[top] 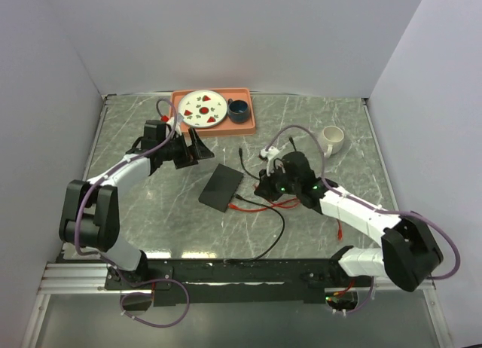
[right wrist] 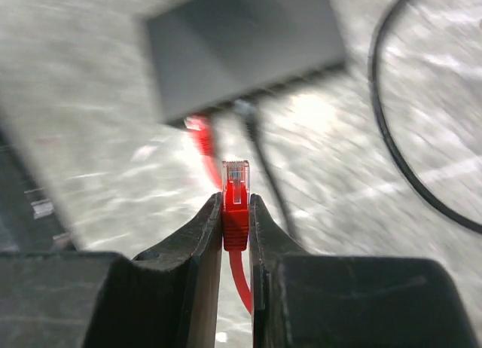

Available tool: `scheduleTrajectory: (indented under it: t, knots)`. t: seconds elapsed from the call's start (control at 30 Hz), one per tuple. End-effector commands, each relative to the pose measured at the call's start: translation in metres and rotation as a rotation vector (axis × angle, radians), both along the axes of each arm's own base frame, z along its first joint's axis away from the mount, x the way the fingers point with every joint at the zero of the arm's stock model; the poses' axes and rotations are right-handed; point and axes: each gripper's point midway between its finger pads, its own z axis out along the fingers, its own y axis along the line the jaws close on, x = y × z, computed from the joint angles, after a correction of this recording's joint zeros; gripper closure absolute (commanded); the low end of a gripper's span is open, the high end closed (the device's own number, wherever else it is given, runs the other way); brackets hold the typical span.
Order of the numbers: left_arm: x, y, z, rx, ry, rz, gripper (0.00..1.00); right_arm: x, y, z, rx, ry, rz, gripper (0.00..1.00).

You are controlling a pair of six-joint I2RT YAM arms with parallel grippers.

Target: Insert the plug into the switch port

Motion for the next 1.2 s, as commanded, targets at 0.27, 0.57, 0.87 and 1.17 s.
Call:
scheduleTrajectory:
  t: [0.27, 0.57, 0.87, 1.17]
  knots:
    - [0.008, 0.014, -0.066, 0.15, 0.102, 0.026, 0.11, 0.027, 0.012, -0.049, -0.437, -0.113, -0.053, 1.0]
    - [0.008, 0.008, -0.079, 0.136, 0.126, -0.014, 0.18, 0.055, 0.037, -0.065, -0.515, -0.111, 0.009, 1.0]
    - [0.0, -0.015, -0.021, 0.109, -0.051, -0.066, 0.18, 0.04, 0.05, -0.038, -0.361, -0.167, 0.083, 1.0]
    - [-0.037, -0.076, 0.013, -0.103, -0.016, -0.251, 0.28, 0.038, 0.049, 0.006, -0.242, -0.27, 0.039, 1.0]
